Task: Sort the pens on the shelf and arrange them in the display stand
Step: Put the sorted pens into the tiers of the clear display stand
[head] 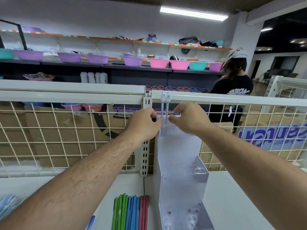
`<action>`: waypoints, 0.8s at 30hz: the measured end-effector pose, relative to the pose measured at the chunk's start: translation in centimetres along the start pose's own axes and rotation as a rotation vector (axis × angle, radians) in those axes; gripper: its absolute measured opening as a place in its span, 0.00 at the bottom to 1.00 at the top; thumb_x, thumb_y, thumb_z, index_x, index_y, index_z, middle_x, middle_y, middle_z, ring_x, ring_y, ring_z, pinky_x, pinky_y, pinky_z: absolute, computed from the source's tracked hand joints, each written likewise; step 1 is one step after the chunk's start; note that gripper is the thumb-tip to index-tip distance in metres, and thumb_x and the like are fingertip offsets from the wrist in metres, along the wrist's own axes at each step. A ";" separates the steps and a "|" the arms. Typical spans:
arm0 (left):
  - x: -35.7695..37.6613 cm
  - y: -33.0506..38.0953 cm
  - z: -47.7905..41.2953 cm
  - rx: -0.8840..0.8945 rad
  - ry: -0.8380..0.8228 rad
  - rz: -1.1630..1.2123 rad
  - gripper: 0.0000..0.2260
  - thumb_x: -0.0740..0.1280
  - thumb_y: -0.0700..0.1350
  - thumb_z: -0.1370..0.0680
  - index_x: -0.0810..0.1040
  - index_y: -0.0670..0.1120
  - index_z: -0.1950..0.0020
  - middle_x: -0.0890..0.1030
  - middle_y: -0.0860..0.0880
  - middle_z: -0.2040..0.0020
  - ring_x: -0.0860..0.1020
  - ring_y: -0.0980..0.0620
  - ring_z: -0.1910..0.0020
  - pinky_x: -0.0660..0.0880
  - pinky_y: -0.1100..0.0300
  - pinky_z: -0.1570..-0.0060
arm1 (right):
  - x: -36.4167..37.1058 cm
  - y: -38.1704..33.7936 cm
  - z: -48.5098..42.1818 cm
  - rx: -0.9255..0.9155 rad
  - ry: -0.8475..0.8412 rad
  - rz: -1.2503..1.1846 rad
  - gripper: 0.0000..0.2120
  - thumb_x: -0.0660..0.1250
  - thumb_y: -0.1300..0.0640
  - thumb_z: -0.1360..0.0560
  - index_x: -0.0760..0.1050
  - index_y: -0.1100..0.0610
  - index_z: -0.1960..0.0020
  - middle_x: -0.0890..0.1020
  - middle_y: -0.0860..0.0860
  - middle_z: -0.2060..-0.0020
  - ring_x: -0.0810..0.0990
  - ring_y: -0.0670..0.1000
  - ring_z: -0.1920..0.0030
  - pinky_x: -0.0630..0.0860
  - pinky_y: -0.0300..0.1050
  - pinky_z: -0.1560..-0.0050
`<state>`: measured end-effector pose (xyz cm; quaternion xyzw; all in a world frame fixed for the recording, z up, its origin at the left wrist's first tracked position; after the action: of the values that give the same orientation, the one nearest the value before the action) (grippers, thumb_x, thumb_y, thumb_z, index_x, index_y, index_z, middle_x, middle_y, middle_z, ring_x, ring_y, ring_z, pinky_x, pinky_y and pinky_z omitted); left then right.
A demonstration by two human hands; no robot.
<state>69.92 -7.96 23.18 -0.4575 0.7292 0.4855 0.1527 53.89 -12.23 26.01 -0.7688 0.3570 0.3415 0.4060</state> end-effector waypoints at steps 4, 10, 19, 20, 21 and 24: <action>-0.4 0.1 2.1 0.052 -0.031 -0.025 0.09 0.67 0.53 0.22 0.79 0.52 0.45 0.79 0.55 0.50 0.77 0.55 0.51 0.74 0.57 0.52 | -0.4 -0.8 2.5 -0.002 0.023 0.029 0.21 0.70 0.45 0.23 0.77 0.52 0.34 0.81 0.50 0.38 0.80 0.52 0.43 0.78 0.49 0.44; -1.6 -0.3 5.8 0.037 -0.045 -0.092 0.14 0.66 0.56 0.23 0.79 0.51 0.42 0.81 0.52 0.46 0.78 0.51 0.47 0.78 0.52 0.47 | 0.0 -2.1 6.4 -0.034 -0.005 0.018 0.22 0.69 0.44 0.24 0.77 0.52 0.34 0.81 0.47 0.38 0.80 0.50 0.41 0.76 0.47 0.40; -3.9 -3.5 15.6 -0.103 -0.073 -0.220 0.11 0.65 0.56 0.23 0.80 0.52 0.47 0.81 0.54 0.51 0.77 0.52 0.50 0.78 0.50 0.49 | 3.4 -4.6 14.1 -0.139 -0.155 -0.022 0.17 0.68 0.48 0.23 0.80 0.55 0.38 0.82 0.53 0.42 0.80 0.54 0.44 0.78 0.49 0.47; -4.0 -4.2 17.0 -0.115 -0.087 -0.253 0.12 0.65 0.56 0.23 0.80 0.52 0.44 0.81 0.54 0.48 0.77 0.52 0.48 0.77 0.50 0.46 | 4.3 -5.1 15.2 -0.158 -0.173 -0.019 0.18 0.68 0.49 0.23 0.79 0.55 0.37 0.81 0.53 0.42 0.79 0.54 0.44 0.77 0.47 0.48; -4.2 -5.0 18.3 -0.122 -0.099 -0.283 0.14 0.65 0.57 0.23 0.79 0.53 0.42 0.81 0.54 0.46 0.76 0.51 0.45 0.76 0.50 0.45 | 5.3 -5.6 16.3 -0.171 -0.198 -0.026 0.18 0.67 0.48 0.24 0.79 0.54 0.36 0.81 0.53 0.42 0.79 0.54 0.44 0.76 0.46 0.50; -4.8 -7.7 21.8 -0.185 -0.134 -0.313 0.16 0.64 0.58 0.24 0.79 0.53 0.41 0.81 0.53 0.45 0.77 0.49 0.43 0.76 0.51 0.45 | 8.1 -7.5 19.8 -0.194 -0.299 -0.070 0.19 0.68 0.47 0.24 0.77 0.53 0.35 0.79 0.51 0.41 0.78 0.52 0.44 0.76 0.46 0.49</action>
<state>73.93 12.15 11.50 -0.5440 0.5895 0.5503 0.2317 59.55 5.84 13.60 -0.7570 0.2313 0.4704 0.3900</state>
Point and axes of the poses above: each hand's wrist, its own z-axis away from the middle knuckle, its own x-axis out of the palm, y = z × x, the point moved 8 cm from there along -z, towards the middle knuckle
